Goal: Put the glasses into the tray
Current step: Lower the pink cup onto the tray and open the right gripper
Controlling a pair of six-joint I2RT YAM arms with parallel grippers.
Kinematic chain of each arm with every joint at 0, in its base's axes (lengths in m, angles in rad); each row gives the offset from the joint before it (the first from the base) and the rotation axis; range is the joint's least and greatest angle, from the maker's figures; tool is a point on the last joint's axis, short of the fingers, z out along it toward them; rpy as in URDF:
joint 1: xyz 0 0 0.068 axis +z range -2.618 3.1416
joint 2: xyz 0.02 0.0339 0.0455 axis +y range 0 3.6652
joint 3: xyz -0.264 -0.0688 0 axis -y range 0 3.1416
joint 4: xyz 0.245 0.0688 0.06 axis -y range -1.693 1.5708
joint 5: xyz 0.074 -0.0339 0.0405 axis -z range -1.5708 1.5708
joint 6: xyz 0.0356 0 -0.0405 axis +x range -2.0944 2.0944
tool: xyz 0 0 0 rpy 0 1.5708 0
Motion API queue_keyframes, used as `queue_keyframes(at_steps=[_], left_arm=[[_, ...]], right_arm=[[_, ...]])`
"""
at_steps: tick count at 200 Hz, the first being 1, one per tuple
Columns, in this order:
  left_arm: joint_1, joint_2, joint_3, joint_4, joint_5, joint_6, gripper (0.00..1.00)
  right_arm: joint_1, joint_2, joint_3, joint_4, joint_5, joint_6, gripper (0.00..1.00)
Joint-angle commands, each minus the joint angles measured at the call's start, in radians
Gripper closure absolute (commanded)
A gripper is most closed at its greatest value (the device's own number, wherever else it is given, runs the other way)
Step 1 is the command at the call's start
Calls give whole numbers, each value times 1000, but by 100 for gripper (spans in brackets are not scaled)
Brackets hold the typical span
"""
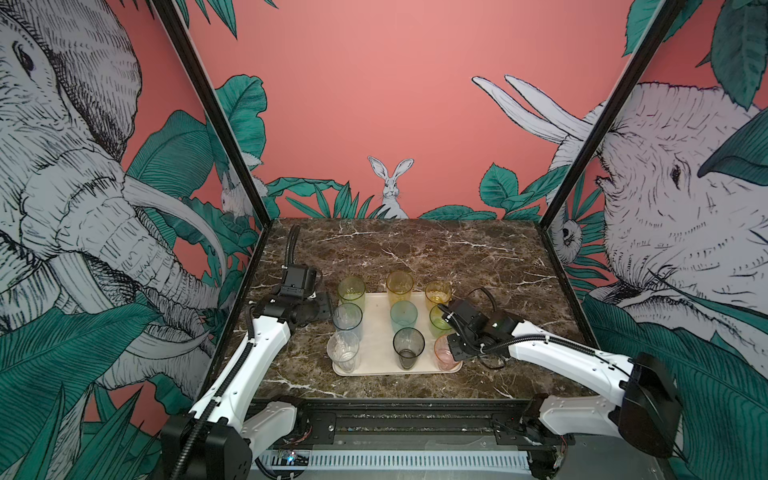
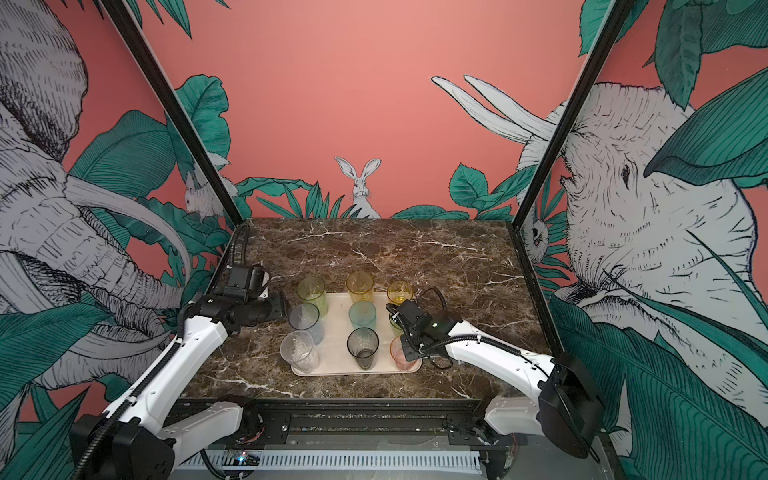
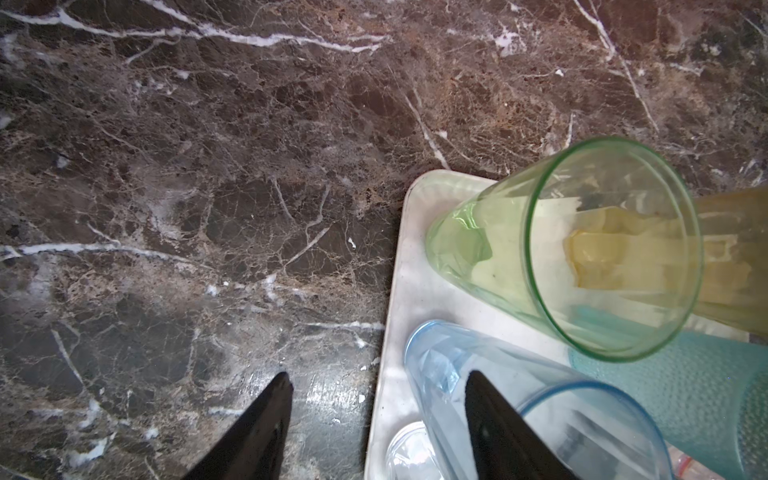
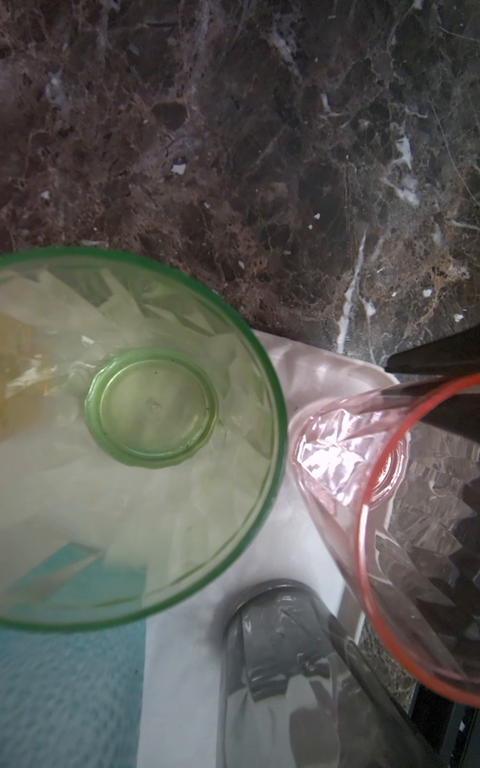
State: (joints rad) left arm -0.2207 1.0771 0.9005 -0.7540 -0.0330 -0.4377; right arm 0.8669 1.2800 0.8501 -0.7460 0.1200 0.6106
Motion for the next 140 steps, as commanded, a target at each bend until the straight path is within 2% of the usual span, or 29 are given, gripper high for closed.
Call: queue_keyframes(at_steps=[1, 140], left_arm=[[5, -3, -10, 6, 4, -7, 32], [6, -4, 1, -4, 2, -1, 32]], right_arm=[[7, 6, 37, 5, 11, 17, 100], [9, 60, 60, -17, 25, 23, 100]])
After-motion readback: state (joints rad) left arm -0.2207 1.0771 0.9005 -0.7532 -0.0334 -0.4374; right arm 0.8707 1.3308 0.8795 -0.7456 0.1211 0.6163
